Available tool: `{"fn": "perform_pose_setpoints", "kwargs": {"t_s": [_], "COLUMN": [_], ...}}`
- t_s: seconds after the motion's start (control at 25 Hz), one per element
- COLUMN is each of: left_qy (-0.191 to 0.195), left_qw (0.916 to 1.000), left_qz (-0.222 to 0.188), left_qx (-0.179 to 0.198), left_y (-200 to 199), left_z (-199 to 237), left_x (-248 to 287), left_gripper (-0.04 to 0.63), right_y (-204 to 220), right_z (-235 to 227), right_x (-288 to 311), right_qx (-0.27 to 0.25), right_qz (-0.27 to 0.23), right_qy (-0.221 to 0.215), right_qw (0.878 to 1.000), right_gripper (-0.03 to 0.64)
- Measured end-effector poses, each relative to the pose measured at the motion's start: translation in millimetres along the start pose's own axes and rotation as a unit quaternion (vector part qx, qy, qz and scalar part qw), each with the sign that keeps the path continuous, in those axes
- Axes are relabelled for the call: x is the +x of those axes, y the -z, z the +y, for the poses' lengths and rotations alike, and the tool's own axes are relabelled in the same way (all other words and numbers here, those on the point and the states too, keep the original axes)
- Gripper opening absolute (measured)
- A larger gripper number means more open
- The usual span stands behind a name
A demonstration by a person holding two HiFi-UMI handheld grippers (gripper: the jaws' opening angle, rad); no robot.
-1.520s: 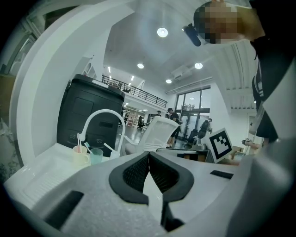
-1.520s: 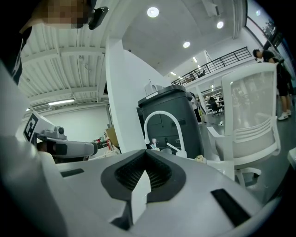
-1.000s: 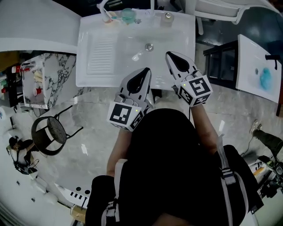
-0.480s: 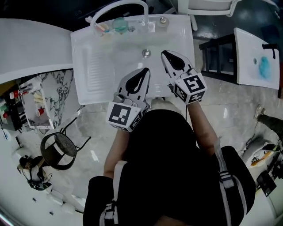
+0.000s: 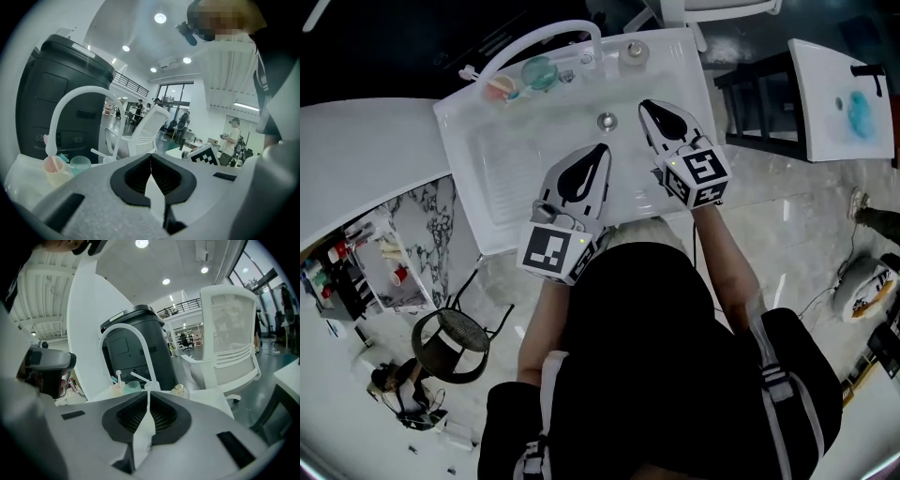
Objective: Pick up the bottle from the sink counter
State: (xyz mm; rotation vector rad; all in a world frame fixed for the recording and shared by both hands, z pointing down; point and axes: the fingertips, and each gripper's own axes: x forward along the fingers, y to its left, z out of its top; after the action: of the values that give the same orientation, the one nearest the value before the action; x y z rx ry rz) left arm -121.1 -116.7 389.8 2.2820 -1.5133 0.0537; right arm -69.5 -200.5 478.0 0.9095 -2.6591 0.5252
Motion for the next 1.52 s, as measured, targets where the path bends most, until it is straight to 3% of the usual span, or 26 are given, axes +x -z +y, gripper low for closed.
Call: {"fn": "perform_pose_setpoints", "kwargs": {"t_s": [0.84,1.28,1.52], "left_qy": [0.064,0.076,0.071], "left_qw": [0.9974,0.9958,0.9961], "left_qz": [0.033,0.052,0.052], "left_qx": [0.006,-0.001,-0.002], "left_y": [9,18,20], "left_z": [37,43,49], "left_x": [38,44,46], "left_gripper": [0.019,0.018,0.018], "right_y": [39,62,65], "right_z": [-58,-88,-99], "right_x": [71,96,113], "right_qx": [0.012,0.012,0.007], "right_qz": [0.008,0.025,0.028], "right_qy": [0.094,0.143,0.152], "right_qw": [0.995,0.989,0.988], "right_gripper": [0.146,0.276,0.302]}}
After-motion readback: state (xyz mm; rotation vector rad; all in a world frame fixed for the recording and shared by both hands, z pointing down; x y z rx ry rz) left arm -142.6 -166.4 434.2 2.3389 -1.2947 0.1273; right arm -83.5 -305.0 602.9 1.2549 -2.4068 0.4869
